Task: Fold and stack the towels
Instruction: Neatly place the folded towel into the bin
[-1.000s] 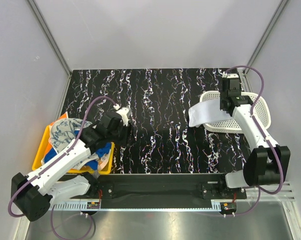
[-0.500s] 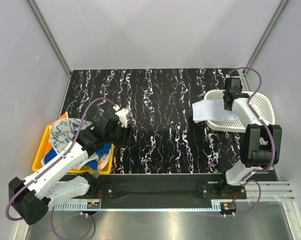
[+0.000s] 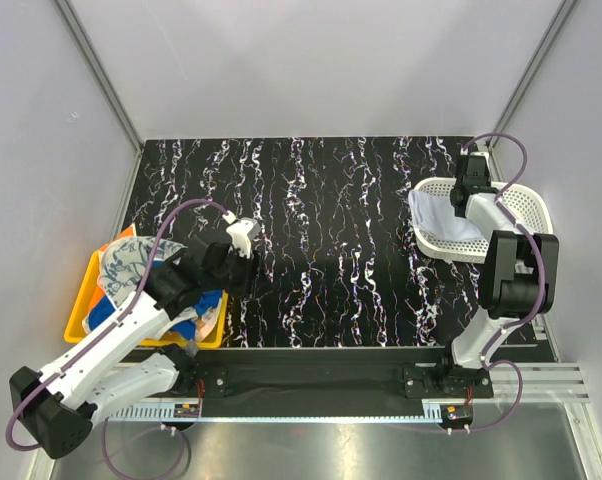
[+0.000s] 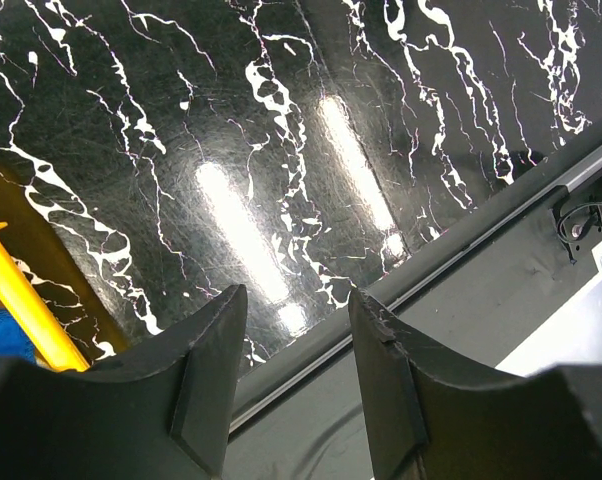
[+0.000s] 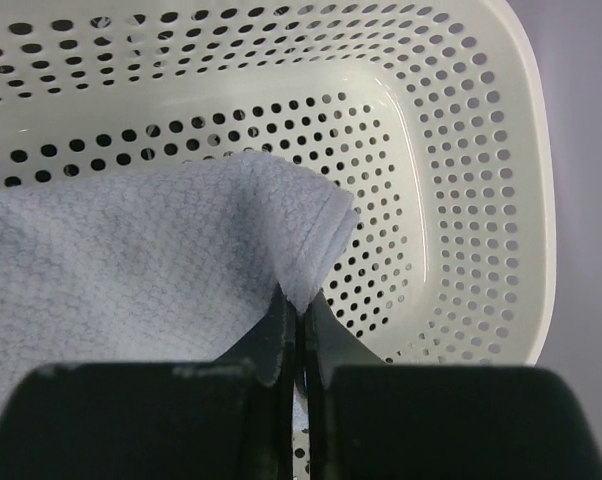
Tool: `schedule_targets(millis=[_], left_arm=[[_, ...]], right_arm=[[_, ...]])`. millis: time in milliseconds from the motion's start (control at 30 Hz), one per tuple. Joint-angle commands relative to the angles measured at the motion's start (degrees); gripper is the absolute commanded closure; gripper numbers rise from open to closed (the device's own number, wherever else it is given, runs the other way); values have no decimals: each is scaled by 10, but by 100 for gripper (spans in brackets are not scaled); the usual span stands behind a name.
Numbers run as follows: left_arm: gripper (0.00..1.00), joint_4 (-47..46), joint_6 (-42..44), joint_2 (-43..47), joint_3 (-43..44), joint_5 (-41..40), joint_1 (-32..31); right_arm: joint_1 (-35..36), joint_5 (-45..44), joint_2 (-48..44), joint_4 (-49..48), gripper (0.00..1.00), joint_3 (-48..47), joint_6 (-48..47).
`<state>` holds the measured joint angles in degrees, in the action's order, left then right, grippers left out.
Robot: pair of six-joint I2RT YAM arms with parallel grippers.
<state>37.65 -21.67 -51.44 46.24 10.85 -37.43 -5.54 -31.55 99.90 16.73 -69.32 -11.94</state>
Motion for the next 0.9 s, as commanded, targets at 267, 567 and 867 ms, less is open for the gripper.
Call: schedule_targets(millis=[267,567,867], left_arm=[[49,-20,8,15,-3,8,-7],[49,-17,8,6,-2,5,-7],[48,-16,8,-12,-1,2,-7]], right_arm=[[-11,-68,57,-72,100,-36,-28],[-25,-110,79,-57,100,-61,-30],[-30,-129,122,-7,83,-108,9]])
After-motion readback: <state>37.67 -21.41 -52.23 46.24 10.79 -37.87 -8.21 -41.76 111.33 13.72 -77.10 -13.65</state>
